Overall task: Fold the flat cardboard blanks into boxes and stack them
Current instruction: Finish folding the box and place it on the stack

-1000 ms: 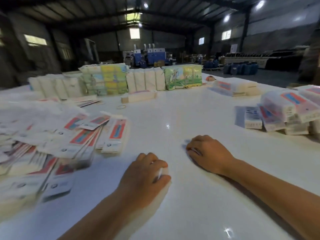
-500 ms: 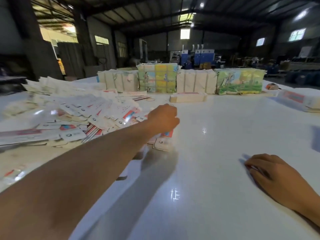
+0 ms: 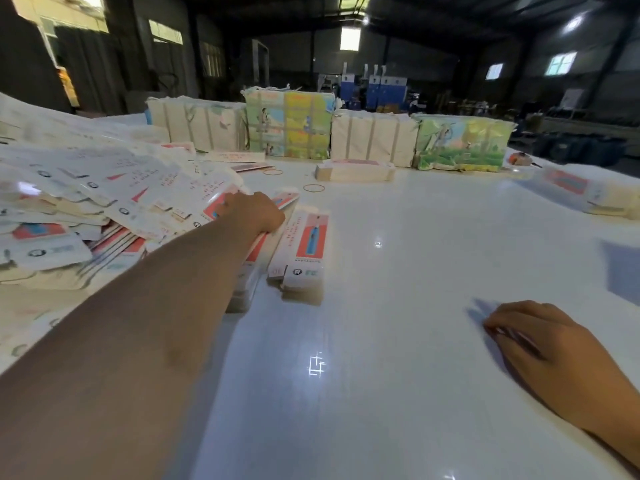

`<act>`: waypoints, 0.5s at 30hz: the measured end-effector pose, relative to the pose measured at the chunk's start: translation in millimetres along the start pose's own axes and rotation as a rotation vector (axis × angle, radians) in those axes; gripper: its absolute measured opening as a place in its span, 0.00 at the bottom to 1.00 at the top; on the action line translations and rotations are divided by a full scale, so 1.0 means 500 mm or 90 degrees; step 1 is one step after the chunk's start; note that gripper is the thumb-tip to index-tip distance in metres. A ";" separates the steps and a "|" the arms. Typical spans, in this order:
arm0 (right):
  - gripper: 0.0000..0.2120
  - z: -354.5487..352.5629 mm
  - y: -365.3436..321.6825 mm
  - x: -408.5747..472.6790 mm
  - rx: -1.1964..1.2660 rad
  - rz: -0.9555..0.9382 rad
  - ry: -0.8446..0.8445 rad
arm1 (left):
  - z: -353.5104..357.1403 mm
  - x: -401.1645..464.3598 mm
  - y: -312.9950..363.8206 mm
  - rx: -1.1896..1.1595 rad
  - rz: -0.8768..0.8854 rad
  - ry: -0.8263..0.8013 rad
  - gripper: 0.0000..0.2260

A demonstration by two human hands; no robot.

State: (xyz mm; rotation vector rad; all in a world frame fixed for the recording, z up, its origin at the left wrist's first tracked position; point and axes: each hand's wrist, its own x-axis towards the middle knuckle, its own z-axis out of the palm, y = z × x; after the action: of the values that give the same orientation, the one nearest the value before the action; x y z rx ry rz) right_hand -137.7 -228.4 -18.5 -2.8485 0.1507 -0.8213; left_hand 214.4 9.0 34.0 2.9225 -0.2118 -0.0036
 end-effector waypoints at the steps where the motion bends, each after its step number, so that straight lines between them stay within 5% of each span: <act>1: 0.06 -0.003 -0.004 0.000 0.002 0.001 0.002 | -0.005 -0.002 -0.004 -0.014 -0.009 0.010 0.28; 7: 0.07 -0.010 -0.010 -0.003 -0.005 0.057 -0.038 | -0.079 -0.081 -0.015 -0.066 0.035 0.083 0.40; 15: 0.07 -0.026 -0.021 -0.007 0.010 0.053 -0.049 | -0.046 -0.395 0.041 -0.242 0.409 0.023 0.35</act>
State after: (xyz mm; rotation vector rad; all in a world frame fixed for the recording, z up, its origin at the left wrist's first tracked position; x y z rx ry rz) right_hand -147.1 -219.3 -7.8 -2.8327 0.2489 -0.6918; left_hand 16.5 22.0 58.3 2.3581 -1.0071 0.0959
